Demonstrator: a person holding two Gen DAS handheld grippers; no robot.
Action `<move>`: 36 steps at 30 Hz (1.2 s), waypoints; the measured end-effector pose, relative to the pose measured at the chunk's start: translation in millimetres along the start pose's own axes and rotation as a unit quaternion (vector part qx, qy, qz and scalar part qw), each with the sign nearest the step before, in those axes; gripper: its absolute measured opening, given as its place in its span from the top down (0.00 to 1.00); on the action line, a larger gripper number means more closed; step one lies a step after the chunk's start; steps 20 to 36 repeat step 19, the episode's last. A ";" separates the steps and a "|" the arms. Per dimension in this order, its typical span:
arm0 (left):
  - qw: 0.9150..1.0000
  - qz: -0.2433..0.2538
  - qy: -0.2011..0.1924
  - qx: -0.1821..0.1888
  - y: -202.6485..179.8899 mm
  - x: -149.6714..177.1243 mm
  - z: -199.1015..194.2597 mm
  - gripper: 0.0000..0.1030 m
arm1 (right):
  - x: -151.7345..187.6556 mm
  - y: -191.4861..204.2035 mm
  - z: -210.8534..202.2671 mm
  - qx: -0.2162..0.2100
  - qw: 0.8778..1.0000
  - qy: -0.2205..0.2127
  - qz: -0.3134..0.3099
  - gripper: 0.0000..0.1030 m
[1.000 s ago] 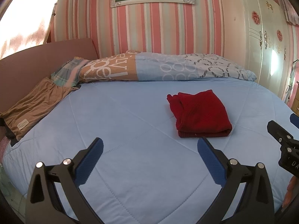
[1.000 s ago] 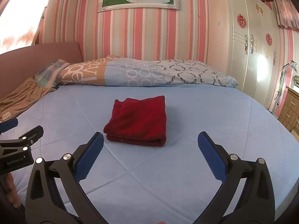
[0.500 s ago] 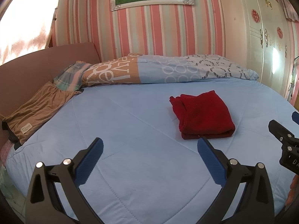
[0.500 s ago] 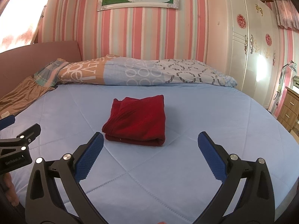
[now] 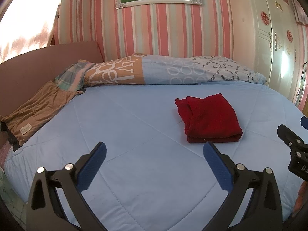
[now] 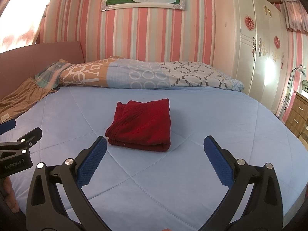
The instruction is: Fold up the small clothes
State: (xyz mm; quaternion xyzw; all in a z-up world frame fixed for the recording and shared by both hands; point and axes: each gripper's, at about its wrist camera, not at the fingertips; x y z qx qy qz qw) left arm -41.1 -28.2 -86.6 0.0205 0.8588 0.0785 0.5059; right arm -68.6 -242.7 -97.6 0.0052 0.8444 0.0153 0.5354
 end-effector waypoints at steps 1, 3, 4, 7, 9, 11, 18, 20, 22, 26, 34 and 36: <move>1.000 -0.001 0.000 0.000 -0.1 0.0 0.1 0.02 | -0.1 0.3 0.0 0.000 1.000 0.000 0.000 0.03; 1.000 -0.002 0.001 -0.001 0.7 0.4 0.6 0.02 | -0.2 0.7 0.0 0.000 1.000 0.000 -0.001 0.03; 1.000 -0.002 0.002 -0.001 0.6 0.6 0.9 0.02 | 0.4 0.0 0.1 0.000 1.000 0.000 0.000 0.03; 1.000 -0.003 0.002 -0.001 1.7 0.6 1.0 0.02 | -0.4 0.5 -0.2 0.001 1.000 -0.001 0.000 0.03; 1.000 -0.002 0.001 -0.001 1.8 0.5 1.0 0.02 | -0.3 0.2 0.0 0.000 1.000 0.000 -0.001 0.03; 1.000 -0.002 0.001 0.000 1.5 0.5 1.0 0.02 | -0.2 0.3 -0.1 0.000 1.000 0.000 -0.001 0.03; 1.000 0.001 -0.002 0.000 0.3 1.3 0.9 0.02 | -0.6 0.2 -0.2 0.000 1.000 0.000 0.000 0.03; 1.000 0.003 -0.002 0.001 -0.6 1.2 0.8 0.02 | -0.7 0.2 -0.1 0.000 1.000 0.000 0.000 0.03; 1.000 0.003 -0.002 0.001 -0.6 1.2 0.8 0.02 | -0.7 0.2 -0.1 0.000 1.000 0.000 0.000 0.03; 1.000 0.003 -0.002 0.001 -0.6 1.2 0.8 0.02 | -0.7 0.2 -0.1 0.000 1.000 0.000 0.000 0.03; 1.000 0.003 -0.002 0.001 -0.6 1.2 0.8 0.02 | -0.7 0.2 -0.1 0.000 1.000 0.000 0.000 0.03; 1.000 0.003 -0.002 0.001 -0.6 1.2 0.8 0.02 | -0.7 0.2 -0.1 0.000 1.000 0.000 0.000 0.03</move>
Point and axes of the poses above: each gripper's, at about its wrist camera, not at the fingertips, and z roughly the way its jaws point, y to its left, x to its underside, and after that the axes turned 10 degrees about -x, right-handed
